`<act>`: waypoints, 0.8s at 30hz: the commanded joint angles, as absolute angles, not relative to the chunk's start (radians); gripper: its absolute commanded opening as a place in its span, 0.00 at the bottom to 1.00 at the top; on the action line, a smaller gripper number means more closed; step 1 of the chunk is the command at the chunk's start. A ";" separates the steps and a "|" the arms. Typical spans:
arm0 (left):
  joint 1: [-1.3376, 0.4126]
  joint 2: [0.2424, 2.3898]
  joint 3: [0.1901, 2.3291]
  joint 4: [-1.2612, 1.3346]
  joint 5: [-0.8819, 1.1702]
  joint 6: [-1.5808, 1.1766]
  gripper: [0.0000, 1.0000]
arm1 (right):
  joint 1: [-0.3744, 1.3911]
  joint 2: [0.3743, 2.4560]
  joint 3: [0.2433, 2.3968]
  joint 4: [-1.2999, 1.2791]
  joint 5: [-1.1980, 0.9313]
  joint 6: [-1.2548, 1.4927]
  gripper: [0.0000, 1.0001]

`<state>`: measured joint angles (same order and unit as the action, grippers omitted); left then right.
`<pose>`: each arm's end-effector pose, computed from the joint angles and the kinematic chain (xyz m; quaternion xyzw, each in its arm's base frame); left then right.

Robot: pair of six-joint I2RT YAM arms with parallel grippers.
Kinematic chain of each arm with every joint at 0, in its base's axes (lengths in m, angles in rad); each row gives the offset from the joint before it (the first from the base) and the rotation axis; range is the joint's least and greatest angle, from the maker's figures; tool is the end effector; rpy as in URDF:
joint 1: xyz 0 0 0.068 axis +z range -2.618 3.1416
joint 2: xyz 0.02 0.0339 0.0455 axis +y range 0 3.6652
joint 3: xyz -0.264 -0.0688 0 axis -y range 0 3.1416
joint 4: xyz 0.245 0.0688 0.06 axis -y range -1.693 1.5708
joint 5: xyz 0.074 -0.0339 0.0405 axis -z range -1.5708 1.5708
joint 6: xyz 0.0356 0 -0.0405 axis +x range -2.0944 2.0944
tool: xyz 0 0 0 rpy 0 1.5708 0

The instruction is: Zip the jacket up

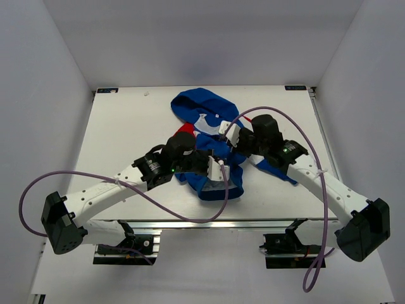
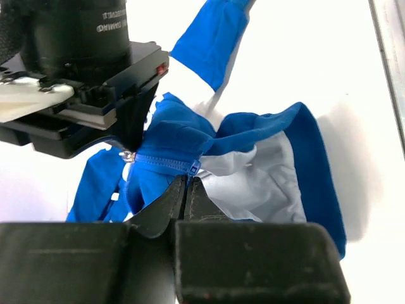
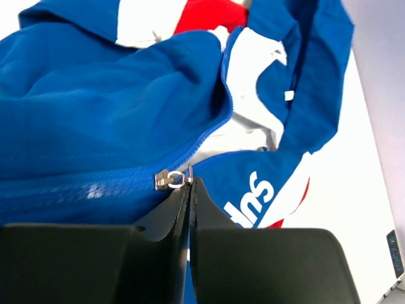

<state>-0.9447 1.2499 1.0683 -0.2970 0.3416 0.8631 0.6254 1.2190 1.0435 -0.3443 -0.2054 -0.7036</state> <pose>0.1568 -0.2371 0.3293 0.7163 0.4515 -0.1660 0.5054 0.2189 0.1670 0.3236 -0.5711 0.6457 0.0691 0.5021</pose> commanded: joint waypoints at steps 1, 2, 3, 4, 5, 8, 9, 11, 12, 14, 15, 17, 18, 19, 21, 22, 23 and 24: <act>-0.962 1.207 1.069 -0.354 0.439 0.844 0.00 | 0.601 1.233 1.031 -0.239 -0.107 -0.746 0.00; -0.962 1.203 1.071 -0.356 0.439 0.844 0.00 | 0.601 1.244 1.016 -0.215 -0.088 -0.739 0.00; -0.962 1.201 1.072 -0.365 0.440 0.847 0.00 | 0.600 1.250 1.002 -0.181 -0.025 -0.733 0.00; -0.962 1.197 1.074 -0.367 0.442 0.847 0.00 | 0.598 1.274 0.983 -0.114 0.009 -0.724 0.00; -0.962 1.193 1.077 -0.373 0.448 0.847 0.00 | 0.585 1.290 0.980 -0.079 0.059 -0.718 0.00; -0.962 1.193 1.091 -0.400 0.460 0.850 0.00 | 0.519 1.362 1.017 0.027 0.110 -0.689 0.00; -0.962 1.192 1.092 -0.411 0.463 0.851 0.00 | 0.500 1.382 1.032 0.041 0.086 -0.684 0.00; -0.962 1.187 1.101 -0.440 0.492 0.856 0.00 | 0.454 1.452 1.084 0.083 0.086 -0.672 0.00; -0.962 1.187 1.104 -0.452 0.502 0.857 0.00 | 0.442 1.477 1.104 0.095 0.093 -0.667 0.00; -0.962 1.190 1.121 -0.491 0.541 0.876 0.00 | 0.410 1.558 1.173 0.136 0.109 -0.655 0.00; -0.962 1.193 1.126 -0.498 0.554 0.882 0.00 | 0.397 1.586 1.199 0.152 0.117 -0.647 0.00; -0.962 1.203 1.135 -0.526 0.598 0.906 0.00 | 0.361 1.678 1.291 0.193 0.127 -0.629 0.00; -0.962 1.209 1.149 -0.540 0.607 0.919 0.00 | 0.350 1.710 1.325 0.208 0.150 -0.600 0.00; -0.962 1.222 1.158 -0.555 0.617 0.926 0.00 | 0.333 1.779 1.362 0.219 0.158 -0.594 0.00; -0.962 1.235 1.184 -0.601 0.635 0.945 0.00 | 0.325 1.847 1.467 0.241 0.216 -0.597 0.00; -0.962 1.244 1.189 -0.610 0.640 0.946 0.00 | 0.322 1.911 1.504 0.245 0.233 -0.606 0.00; -0.962 1.247 1.193 -0.627 0.647 0.948 0.00 | 0.321 1.943 1.541 0.245 0.250 -0.614 0.00; -0.962 1.252 1.195 -0.633 0.658 0.946 0.00 | 0.318 1.974 1.619 0.250 0.276 -0.615 0.00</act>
<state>-0.9447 1.2594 1.1564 -0.5137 0.4877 0.9371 0.3542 1.9102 1.4704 0.1005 0.1097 -0.6136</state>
